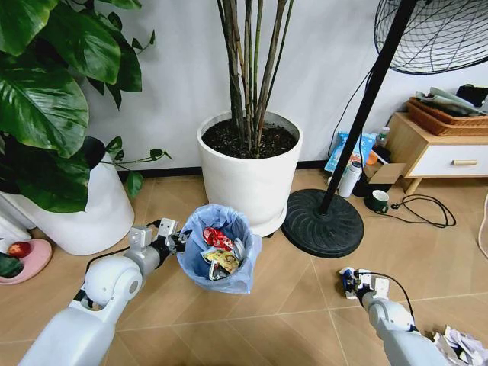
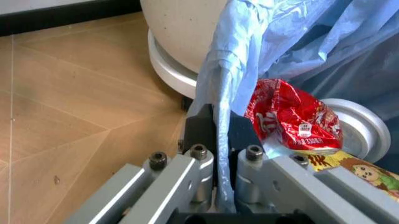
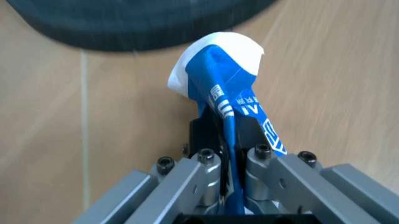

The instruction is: Pick up the trash bin and place the garbage on the floor into it.

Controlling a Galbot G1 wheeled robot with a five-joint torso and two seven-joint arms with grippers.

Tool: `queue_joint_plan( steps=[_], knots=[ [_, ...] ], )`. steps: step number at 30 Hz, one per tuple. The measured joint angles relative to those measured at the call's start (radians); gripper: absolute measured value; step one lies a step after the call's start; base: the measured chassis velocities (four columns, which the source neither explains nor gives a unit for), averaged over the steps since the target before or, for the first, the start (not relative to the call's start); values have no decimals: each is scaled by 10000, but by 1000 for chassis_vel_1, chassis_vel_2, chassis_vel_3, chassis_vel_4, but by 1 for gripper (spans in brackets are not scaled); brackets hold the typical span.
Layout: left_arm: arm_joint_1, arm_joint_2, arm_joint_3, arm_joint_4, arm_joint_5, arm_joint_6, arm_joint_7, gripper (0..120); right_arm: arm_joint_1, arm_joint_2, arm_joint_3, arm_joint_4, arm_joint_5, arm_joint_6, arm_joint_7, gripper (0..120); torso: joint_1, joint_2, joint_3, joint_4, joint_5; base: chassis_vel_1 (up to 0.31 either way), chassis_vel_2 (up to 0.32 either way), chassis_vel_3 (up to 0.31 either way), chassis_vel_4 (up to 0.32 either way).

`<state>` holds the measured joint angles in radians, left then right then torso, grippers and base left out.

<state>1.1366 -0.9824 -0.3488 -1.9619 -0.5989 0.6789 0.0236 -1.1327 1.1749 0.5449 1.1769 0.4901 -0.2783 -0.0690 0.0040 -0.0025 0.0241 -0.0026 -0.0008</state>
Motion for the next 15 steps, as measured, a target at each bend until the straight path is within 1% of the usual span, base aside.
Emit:
queue_joint_plan(
  steps=[2,4,5,6,7,8,9,11,12,13,14,15],
  knots=[
    [45,14,-17,-16,0,0,-4,0,-282,-19,226,912,-11,1,-31,0,0,0,0,2,2,0,0,0,0],
    [58,12,-18,-16,8,1,-5,0,-415,-80,295,1435,-21,13,-37,0,0,0,0,3,1,0,0,0,0],
    [58,12,-18,-16,8,1,-5,0,-415,-80,295,1435,-21,13,-37,0,0,0,0,3,1,0,0,0,0],
    [64,3,-17,-16,16,1,-4,0,-561,-160,344,2048,-22,14,-57,0,0,0,-1,3,-4,0,0,0,0],
    [66,0,-13,-17,22,1,1,0,-641,-204,362,2438,-22,6,-98,0,0,0,0,2,-1,0,0,0,0],
    [65,-4,8,-14,30,0,11,0,-758,-293,371,3142,8,-96,-194,0,0,0,-1,3,5,0,0,0,0],
    [65,-4,8,-14,30,0,11,0,-758,-293,371,3142,8,-96,-194,0,0,0,-1,3,5,0,0,0,0],
    [55,-23,41,-1,52,-4,33,0,-877,-473,348,4290,161,-291,-308,0,0,0,-2,3,-6,0,0,0,0],
    [48,-34,50,4,56,-4,41,0,-899,-562,302,4765,255,-379,-317,0,0,0,-2,2,-6,0,0,0,0],
    [44,-60,64,14,78,-7,50,0,-913,-765,166,5563,471,-542,-319,0,0,0,-2,4,-1,0,0,0,0],
    [44,-60,64,14,78,-7,50,0,-913,-765,166,5563,471,-542,-319,0,0,0,-2,4,-1,0,0,0,0],
    [44,-74,70,22,93,-7,53,0,-899,-920,51,6074,625,-649,-310,0,0,0,-2,4,-1,0,0,0,0]
  ],
)
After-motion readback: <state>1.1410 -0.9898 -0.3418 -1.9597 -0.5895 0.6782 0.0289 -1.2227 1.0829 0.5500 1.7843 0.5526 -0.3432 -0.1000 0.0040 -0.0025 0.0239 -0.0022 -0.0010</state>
